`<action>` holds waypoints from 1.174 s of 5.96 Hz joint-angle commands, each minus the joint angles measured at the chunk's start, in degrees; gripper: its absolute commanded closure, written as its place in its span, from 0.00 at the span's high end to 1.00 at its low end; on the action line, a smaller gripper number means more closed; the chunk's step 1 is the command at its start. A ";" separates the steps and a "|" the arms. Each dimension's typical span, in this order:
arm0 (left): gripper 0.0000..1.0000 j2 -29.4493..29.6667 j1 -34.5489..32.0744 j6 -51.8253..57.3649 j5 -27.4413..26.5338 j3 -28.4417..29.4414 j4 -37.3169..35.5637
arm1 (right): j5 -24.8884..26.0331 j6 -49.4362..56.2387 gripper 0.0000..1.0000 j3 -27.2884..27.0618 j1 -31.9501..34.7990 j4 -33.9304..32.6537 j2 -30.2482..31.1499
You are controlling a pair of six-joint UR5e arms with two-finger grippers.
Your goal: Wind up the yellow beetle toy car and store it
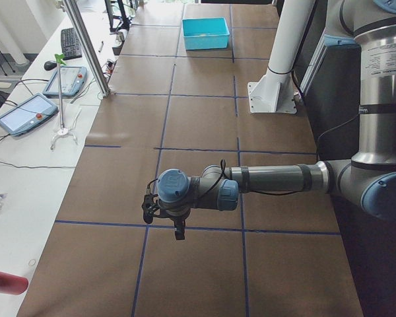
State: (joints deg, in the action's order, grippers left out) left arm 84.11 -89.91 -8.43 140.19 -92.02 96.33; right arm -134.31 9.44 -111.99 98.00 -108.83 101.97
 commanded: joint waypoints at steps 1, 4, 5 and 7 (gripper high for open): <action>1.00 0.00 0.00 0.00 0.00 0.00 0.00 | 1.23 -13.33 1.00 0.89 0.18 3.01 -0.11; 1.00 0.35 0.00 0.08 -0.09 0.00 -0.18 | 1.77 -14.37 1.00 1.86 0.09 5.19 -0.02; 1.00 0.00 0.00 0.17 -0.18 0.35 -0.09 | 2.03 -14.11 1.00 3.17 0.00 7.47 0.24; 1.00 -0.18 0.00 5.22 -3.23 0.44 1.58 | 1.33 -9.99 1.00 4.59 -0.08 9.69 1.63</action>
State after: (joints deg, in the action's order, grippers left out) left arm 84.00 -89.91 -6.61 138.54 -91.60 97.32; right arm -132.59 -2.35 -107.78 97.95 -99.84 102.63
